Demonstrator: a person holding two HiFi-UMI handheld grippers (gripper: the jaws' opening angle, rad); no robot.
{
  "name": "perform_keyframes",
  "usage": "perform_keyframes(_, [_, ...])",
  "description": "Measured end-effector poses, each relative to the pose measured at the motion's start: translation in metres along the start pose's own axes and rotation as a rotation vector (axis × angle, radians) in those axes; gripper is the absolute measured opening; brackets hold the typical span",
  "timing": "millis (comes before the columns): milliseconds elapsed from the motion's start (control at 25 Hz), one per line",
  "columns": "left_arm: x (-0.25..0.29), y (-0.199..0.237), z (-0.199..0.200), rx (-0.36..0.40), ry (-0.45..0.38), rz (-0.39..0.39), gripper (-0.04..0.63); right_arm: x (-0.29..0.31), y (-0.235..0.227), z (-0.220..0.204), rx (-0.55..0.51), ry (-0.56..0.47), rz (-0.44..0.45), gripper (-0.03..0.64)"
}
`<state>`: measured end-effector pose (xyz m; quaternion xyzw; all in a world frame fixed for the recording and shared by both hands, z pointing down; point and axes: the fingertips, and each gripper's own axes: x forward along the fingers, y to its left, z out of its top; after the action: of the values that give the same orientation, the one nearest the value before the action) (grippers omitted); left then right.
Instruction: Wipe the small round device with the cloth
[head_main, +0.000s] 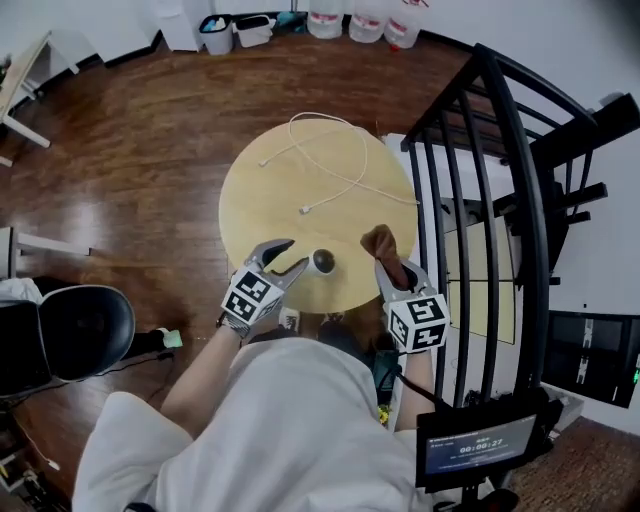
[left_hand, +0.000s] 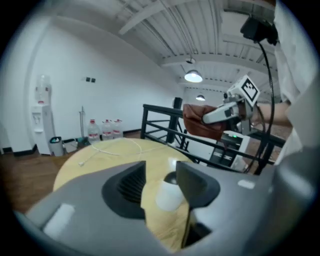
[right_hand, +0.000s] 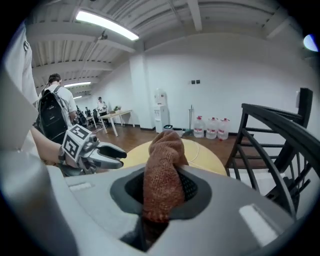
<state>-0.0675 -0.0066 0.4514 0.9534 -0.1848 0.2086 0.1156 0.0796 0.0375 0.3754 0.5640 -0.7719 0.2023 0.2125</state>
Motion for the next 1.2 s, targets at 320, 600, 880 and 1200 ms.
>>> perform_keyframes(320, [-0.057, 0.047, 0.106, -0.033, -0.286, 0.147, 0.003, -0.005, 0.001, 0.070, -0.014, -0.224, -0.071, 0.068])
perform_keyframes(600, [-0.083, 0.036, 0.156, 0.036, -0.382, 0.157, 0.003, -0.040, 0.008, 0.127, -0.057, -0.416, -0.025, 0.067])
perform_keyframes(880, [-0.072, 0.008, 0.175, 0.082, -0.385, 0.111, 0.003, -0.058, -0.003, 0.137, -0.050, -0.450, -0.039, 0.067])
perform_keyframes(1200, [-0.080, -0.022, 0.167, 0.110, -0.352, 0.052, 0.003, -0.077, 0.018, 0.117, -0.004, -0.415, -0.063, 0.067])
